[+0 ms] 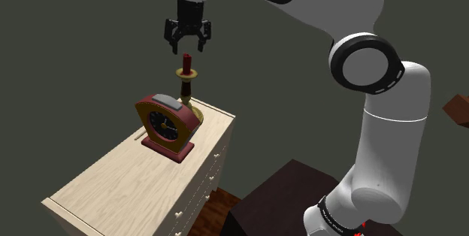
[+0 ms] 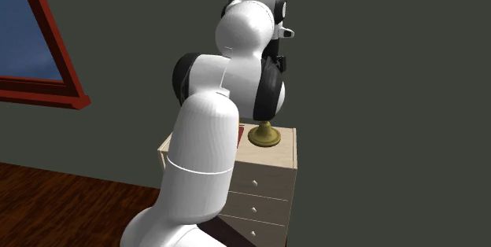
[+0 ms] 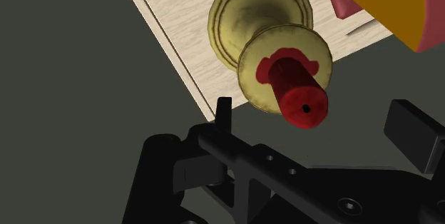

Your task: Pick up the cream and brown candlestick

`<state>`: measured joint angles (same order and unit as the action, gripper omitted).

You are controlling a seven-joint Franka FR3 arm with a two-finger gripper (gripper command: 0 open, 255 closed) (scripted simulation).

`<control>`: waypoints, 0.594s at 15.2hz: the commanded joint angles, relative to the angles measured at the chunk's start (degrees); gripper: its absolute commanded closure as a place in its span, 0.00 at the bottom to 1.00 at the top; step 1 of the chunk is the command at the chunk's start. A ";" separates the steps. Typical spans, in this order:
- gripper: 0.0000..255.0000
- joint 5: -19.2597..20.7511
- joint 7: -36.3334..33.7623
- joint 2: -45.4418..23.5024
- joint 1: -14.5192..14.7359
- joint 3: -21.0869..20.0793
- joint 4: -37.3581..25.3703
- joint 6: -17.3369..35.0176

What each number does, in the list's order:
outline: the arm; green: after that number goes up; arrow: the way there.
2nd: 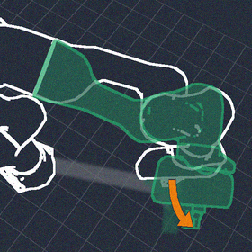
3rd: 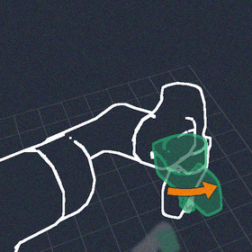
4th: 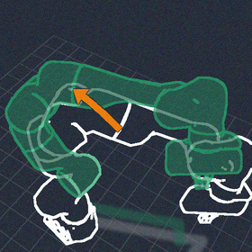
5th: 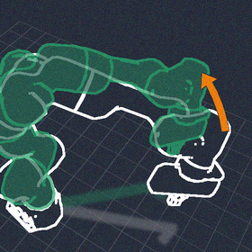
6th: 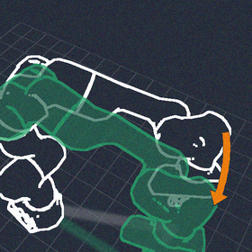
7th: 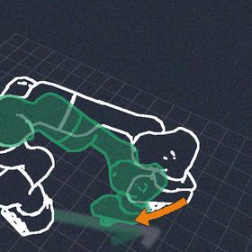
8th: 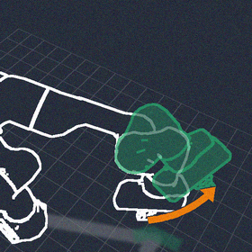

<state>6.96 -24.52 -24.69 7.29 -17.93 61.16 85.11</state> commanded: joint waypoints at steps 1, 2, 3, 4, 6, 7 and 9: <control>0.00 0.22 -0.17 -0.68 0.12 0.08 0.19 0.90; 0.00 0.10 -0.17 -0.27 -0.08 0.07 1.62 1.93; 0.00 -0.01 -0.17 0.13 -0.27 0.07 3.02 2.94; 0.00 -0.11 -0.16 0.48 -0.44 0.06 4.36 3.92; 0.00 -0.33 -0.16 1.24 -0.83 0.06 7.54 6.35; 0.00 -0.33 -0.16 1.24 -0.83 0.06 7.54 6.35; 1.00 -0.32 -0.17 1.21 -0.81 0.06 7.54 6.38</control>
<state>6.65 -24.67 -23.53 6.49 -17.86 68.49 91.31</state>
